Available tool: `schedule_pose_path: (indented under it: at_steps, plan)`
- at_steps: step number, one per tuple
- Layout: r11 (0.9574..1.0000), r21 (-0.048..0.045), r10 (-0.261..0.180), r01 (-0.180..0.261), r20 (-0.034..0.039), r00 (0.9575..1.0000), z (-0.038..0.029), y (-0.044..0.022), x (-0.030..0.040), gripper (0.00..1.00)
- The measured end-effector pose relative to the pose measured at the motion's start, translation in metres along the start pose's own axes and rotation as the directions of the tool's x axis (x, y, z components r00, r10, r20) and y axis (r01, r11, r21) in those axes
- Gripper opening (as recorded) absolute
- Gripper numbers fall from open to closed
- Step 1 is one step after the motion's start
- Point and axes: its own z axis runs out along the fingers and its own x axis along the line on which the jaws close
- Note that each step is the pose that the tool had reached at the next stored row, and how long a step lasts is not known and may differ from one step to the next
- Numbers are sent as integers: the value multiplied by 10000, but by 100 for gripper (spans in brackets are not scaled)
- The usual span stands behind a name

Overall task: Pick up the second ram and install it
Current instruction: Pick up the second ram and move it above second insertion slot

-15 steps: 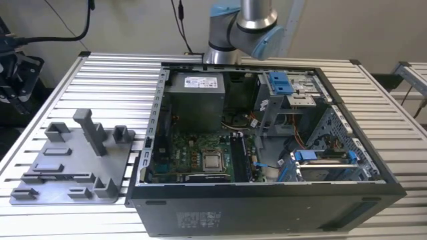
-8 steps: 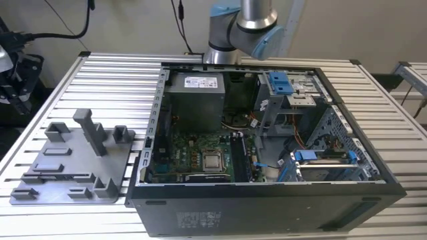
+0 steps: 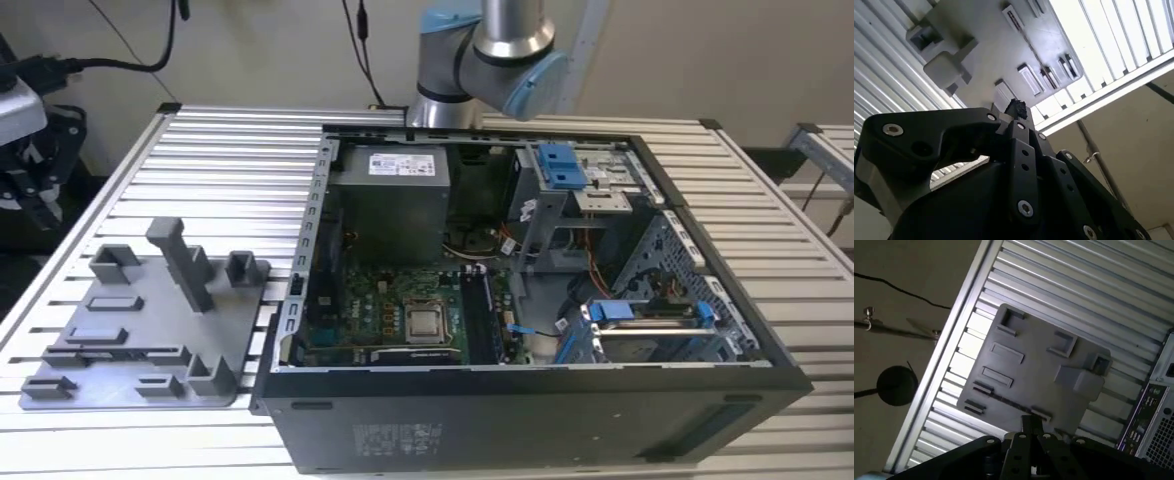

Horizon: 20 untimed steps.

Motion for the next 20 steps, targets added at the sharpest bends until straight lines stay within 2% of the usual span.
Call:
schedule_pose_path:
  at_steps: [2,5,7,10,14,17,20]
  plan:
    - [9994,22,-352,352,21,9994,3,1,0,11]
    - [9961,63,-878,877,75,9961,13,0,0,11]
    - [9924,78,-1226,1226,95,9924,16,0,1,11]
    - [9842,70,-1769,1769,77,9842,19,1,2,11]
    - [9690,53,-2471,2471,53,9690,21,0,2,11]
    - [9538,39,-3006,3006,30,9538,21,0,1,11]
    - [9358,23,-3526,3526,10,9358,22,0,1,11]
